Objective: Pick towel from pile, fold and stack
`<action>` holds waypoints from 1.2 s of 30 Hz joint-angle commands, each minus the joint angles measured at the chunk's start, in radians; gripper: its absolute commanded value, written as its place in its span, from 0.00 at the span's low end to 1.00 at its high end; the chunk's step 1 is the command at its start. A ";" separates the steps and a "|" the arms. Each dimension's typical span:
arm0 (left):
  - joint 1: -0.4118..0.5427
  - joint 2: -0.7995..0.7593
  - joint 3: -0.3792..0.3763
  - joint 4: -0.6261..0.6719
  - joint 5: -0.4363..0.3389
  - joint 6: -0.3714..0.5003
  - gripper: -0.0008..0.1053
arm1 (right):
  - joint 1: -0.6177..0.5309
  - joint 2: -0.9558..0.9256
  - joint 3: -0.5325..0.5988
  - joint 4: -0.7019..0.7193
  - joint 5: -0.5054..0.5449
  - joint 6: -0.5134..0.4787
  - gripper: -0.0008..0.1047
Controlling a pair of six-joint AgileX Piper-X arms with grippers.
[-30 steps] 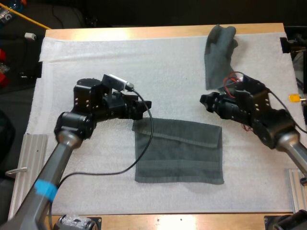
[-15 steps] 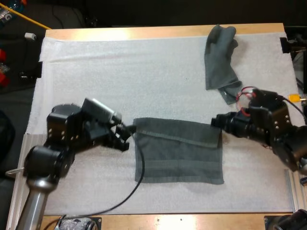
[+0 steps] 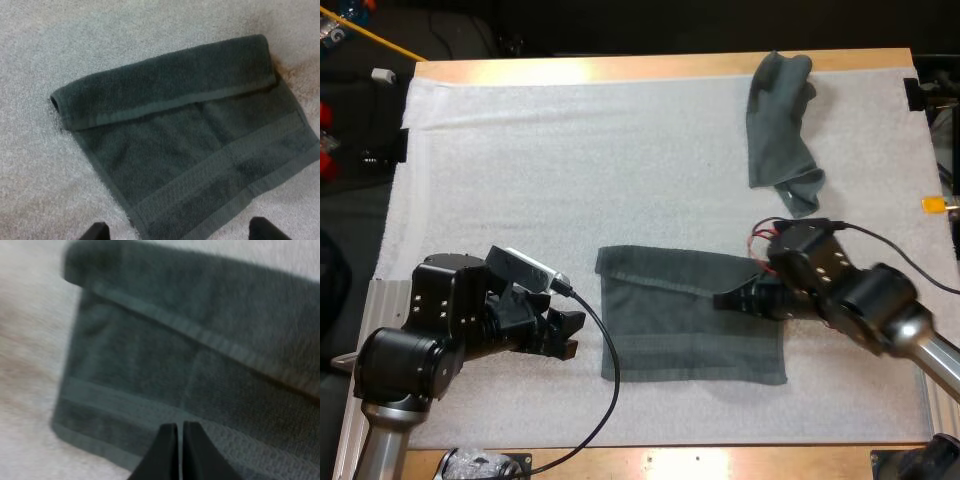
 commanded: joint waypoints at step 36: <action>-0.004 -0.005 -0.006 0.004 0.003 0.003 0.53 | -0.001 0.611 -0.192 -0.168 -0.062 0.140 0.01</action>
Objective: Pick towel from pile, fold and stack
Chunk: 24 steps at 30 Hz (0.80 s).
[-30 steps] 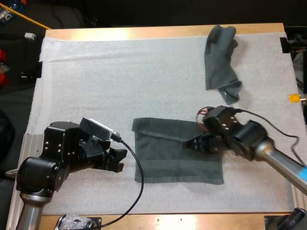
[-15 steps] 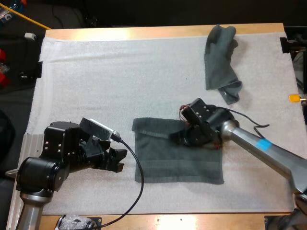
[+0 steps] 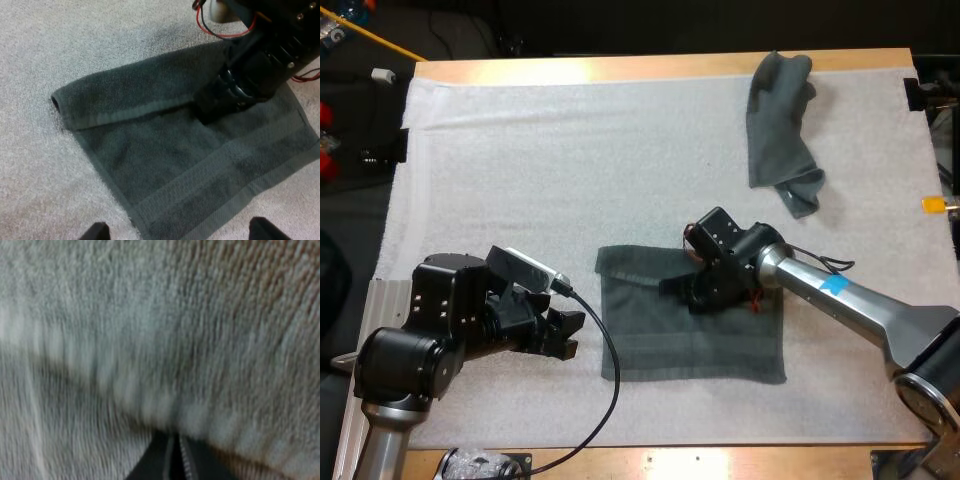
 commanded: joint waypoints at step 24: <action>-0.004 -0.005 -0.006 0.048 0.005 0.011 0.53 | 0.001 -0.076 -0.216 -0.202 0.713 -0.222 0.01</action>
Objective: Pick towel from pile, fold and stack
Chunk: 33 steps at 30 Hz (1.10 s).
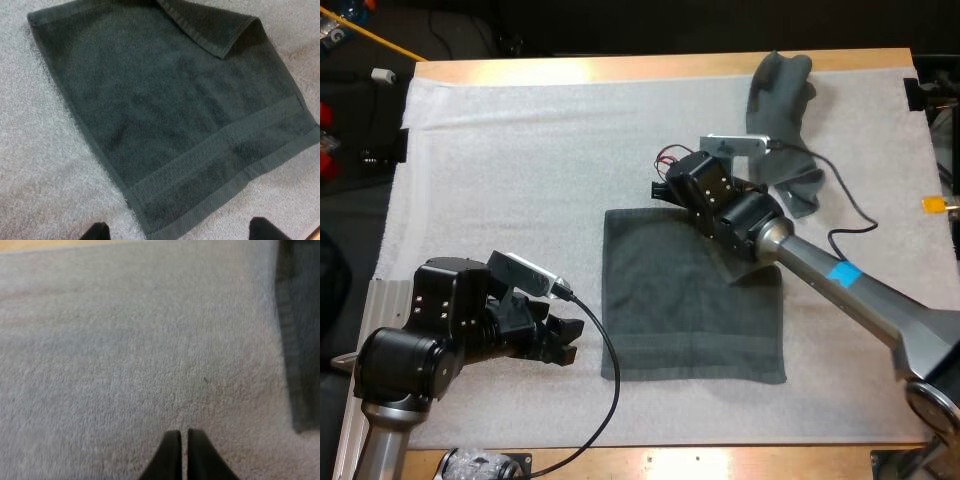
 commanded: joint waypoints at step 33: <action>-0.004 -0.005 -0.006 0.003 0.005 0.008 0.53 | -0.076 0.073 0.070 0.578 -0.393 -0.155 0.01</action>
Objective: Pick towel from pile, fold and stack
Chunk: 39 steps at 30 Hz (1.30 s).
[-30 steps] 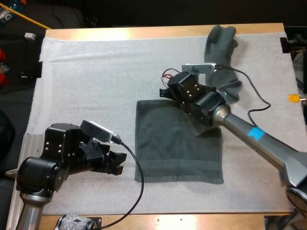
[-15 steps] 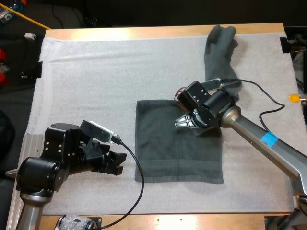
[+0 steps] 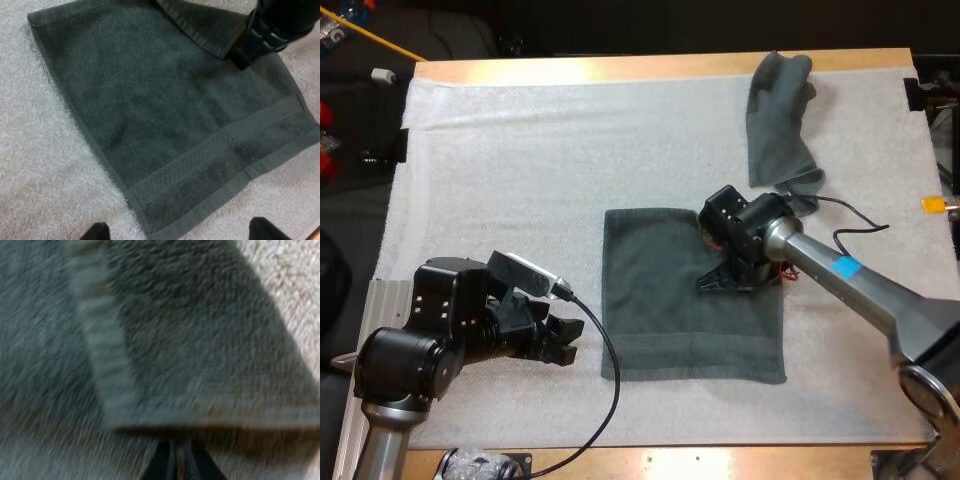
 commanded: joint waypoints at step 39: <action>-0.004 -0.005 -0.006 0.009 0.005 0.007 0.53 | -0.090 -0.336 -0.041 -0.097 0.190 0.197 0.01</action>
